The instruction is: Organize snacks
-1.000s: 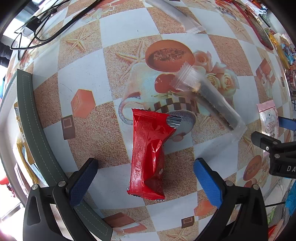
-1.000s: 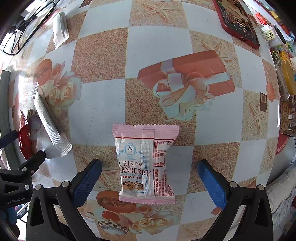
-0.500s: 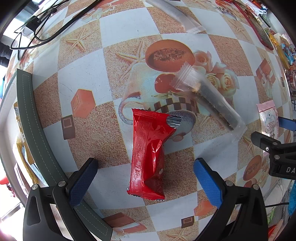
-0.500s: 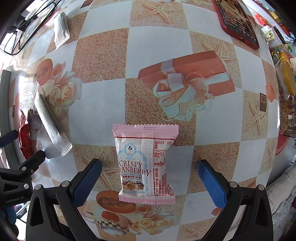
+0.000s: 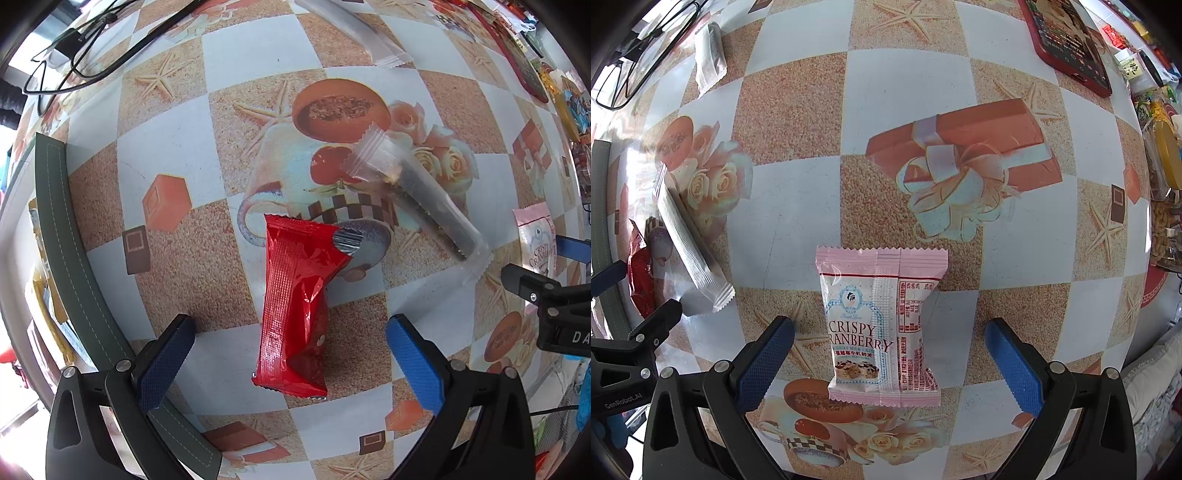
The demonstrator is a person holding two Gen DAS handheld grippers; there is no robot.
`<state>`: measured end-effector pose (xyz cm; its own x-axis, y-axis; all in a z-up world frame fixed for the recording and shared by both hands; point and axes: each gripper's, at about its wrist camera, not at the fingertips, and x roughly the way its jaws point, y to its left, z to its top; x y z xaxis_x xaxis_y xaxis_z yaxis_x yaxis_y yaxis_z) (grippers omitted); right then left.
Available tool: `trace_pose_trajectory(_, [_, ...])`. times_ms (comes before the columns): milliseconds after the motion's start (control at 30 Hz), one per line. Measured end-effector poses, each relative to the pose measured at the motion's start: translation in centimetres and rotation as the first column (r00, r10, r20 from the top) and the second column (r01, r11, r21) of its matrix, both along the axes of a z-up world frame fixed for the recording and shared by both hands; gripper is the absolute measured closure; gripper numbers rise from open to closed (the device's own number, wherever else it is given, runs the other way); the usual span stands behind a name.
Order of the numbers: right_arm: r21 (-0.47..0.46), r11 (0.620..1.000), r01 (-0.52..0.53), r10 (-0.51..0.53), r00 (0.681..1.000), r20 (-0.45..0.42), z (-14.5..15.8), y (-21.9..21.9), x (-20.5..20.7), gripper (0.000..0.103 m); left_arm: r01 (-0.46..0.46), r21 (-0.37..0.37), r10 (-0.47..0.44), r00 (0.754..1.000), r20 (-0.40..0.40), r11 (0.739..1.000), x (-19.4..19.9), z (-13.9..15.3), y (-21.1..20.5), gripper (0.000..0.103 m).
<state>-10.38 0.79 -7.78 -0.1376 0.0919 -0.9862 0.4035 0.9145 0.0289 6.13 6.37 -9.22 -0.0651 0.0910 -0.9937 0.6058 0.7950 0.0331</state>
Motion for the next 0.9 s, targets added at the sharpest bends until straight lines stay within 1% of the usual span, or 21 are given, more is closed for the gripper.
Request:
trace_pose_trajectory(67, [0.006,1.0,-0.002,0.002,1.0,-0.011,-0.1,0.0,0.1,0.0,-0.012,0.004,0.013,1.0,-0.012,1.0,0.0,-0.1,-0.1,0.0])
trace_pose_trajectory(167, [0.021,1.0,0.001,0.0,0.999,-0.042,-0.4,-0.2,0.3,0.0,-0.006,0.011,0.006,1.0,-0.024,1.0,-0.2,-0.1,-0.4,0.001])
trace_pose_trajectory(233, [0.023,1.0,-0.002,0.003,0.999,-0.051,-0.4,-0.2,0.3,0.0,0.006,0.006,-0.006,1.0,-0.021,1.0,-0.5,0.3,-0.5,0.008])
trace_pose_trajectory(267, [0.021,1.0,-0.002,0.003,0.999,-0.048,-0.2,-0.3,0.3,0.003,0.018,0.001,-0.018,1.0,-0.017,1.0,-0.8,0.5,-0.6,0.01])
trace_pose_trajectory(333, [0.014,1.0,-0.004,0.005,1.0,-0.028,0.3,-0.2,0.1,0.01,0.039,-0.013,-0.039,0.999,-0.005,0.999,-1.4,1.0,-0.9,0.022])
trace_pose_trajectory(367, [0.012,1.0,-0.008,0.008,1.0,-0.02,0.5,-0.2,0.1,0.016,0.048,-0.023,-0.048,0.999,0.003,0.999,-1.7,1.3,-1.0,0.026])
trace_pose_trajectory(400, [0.007,1.0,-0.012,0.012,1.0,-0.011,0.8,-0.2,0.1,0.023,0.057,-0.028,-0.057,0.998,0.01,0.998,-2.0,1.6,-1.1,0.034])
trace_pose_trajectory(433, [0.003,1.0,-0.013,0.013,1.0,-0.001,1.1,-0.1,0.0,0.027,0.066,-0.033,-0.066,0.998,0.017,0.997,-2.3,1.8,-1.2,0.044])
trace_pose_trajectory(467, [-0.003,1.0,-0.012,0.012,1.0,0.012,1.4,-0.2,0.0,0.04,0.074,-0.039,-0.073,0.997,0.025,0.996,-2.5,2.0,-1.3,0.05])
trace_pose_trajectory(500, [-0.008,1.0,-0.012,0.012,1.0,0.024,1.8,-0.2,0.0,0.058,0.081,-0.042,-0.08,0.996,0.03,0.996,-2.7,2.2,-1.3,0.062])
trace_pose_trajectory(533, [-0.012,1.0,-0.014,0.014,0.999,0.031,2.1,-0.3,0.0,0.063,0.085,-0.047,-0.084,0.996,0.032,0.995,-2.8,2.3,-1.4,0.075])
trace_pose_trajectory(600, [0.007,1.0,-0.005,0.004,0.999,0.042,2.2,-0.5,-0.1,0.063,0.072,-0.073,-0.072,0.997,0.003,0.995,-2.8,2.5,-1.2,0.08])
trace_pose_trajectory(633, [0.01,1.0,0.003,-0.003,0.999,0.046,2.3,-0.6,-0.2,0.063,0.058,-0.087,-0.059,0.998,-0.011,0.994,-2.7,2.6,-1.1,0.081])
trace_pose_trajectory(733, [0.059,0.997,0.042,-0.046,0.997,0.066,2.7,-1.1,-0.7,0.063,0.042,-0.115,-0.043,0.999,-0.004,0.993,-3.0,3.4,-0.3,0.081])
trace_pose_trajectory(900, [0.085,0.995,0.061,-0.069,0.993,0.092,3.8,-1.6,-1.5,0.063,0.036,-0.155,-0.035,0.999,0.006,0.987,-3.3,5.0,1.2,0.081])
